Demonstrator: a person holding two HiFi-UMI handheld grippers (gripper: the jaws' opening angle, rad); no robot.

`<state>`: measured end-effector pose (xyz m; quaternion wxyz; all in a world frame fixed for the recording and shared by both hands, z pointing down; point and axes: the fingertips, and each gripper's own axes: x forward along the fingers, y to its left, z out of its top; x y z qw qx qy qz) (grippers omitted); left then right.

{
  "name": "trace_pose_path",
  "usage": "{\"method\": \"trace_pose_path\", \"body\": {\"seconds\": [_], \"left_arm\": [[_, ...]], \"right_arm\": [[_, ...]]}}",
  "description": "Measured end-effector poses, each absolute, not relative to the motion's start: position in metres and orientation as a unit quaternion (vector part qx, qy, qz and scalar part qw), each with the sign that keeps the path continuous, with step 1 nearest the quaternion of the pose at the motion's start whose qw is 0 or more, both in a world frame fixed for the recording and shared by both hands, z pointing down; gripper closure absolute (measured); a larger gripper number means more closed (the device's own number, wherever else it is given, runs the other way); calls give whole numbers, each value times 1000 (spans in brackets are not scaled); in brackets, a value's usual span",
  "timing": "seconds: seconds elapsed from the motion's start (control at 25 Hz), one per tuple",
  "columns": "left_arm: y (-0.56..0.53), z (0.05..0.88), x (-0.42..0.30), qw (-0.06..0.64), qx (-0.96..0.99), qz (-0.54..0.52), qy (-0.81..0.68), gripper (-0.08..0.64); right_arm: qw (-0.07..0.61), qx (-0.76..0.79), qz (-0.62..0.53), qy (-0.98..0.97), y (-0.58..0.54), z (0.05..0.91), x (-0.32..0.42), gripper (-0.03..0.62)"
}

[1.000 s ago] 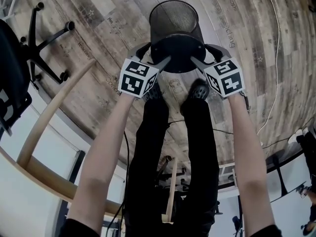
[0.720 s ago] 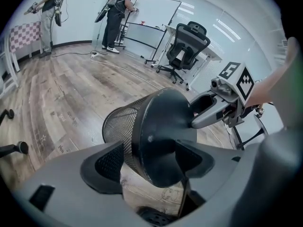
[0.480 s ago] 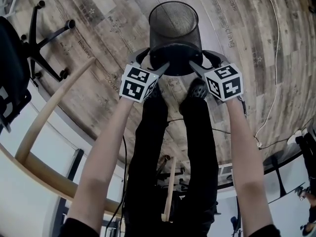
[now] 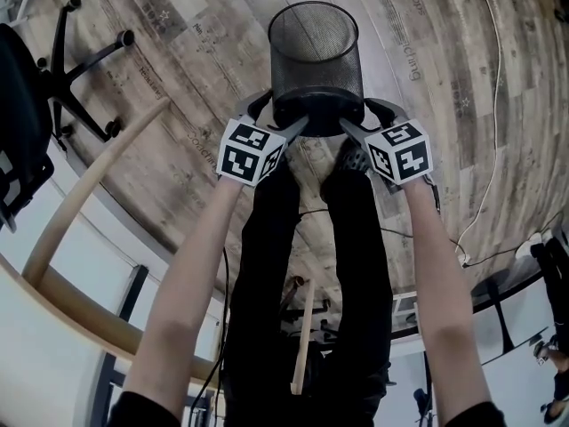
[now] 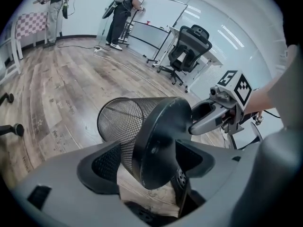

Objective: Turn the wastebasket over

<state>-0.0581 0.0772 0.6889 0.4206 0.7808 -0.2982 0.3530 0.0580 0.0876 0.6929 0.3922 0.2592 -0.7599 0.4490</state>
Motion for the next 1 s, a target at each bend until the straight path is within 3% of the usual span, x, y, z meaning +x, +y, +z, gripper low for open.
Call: {"method": "trace_pose_path", "body": {"seconds": [0.68, 1.0], "left_arm": [[133, 715, -47, 429, 761, 388, -293, 201], [139, 741, -36, 399, 773, 398, -292, 200]], "right_arm": [[416, 271, 447, -744, 140, 720, 71, 316], [424, 270, 435, -747, 147, 747, 80, 316]]}}
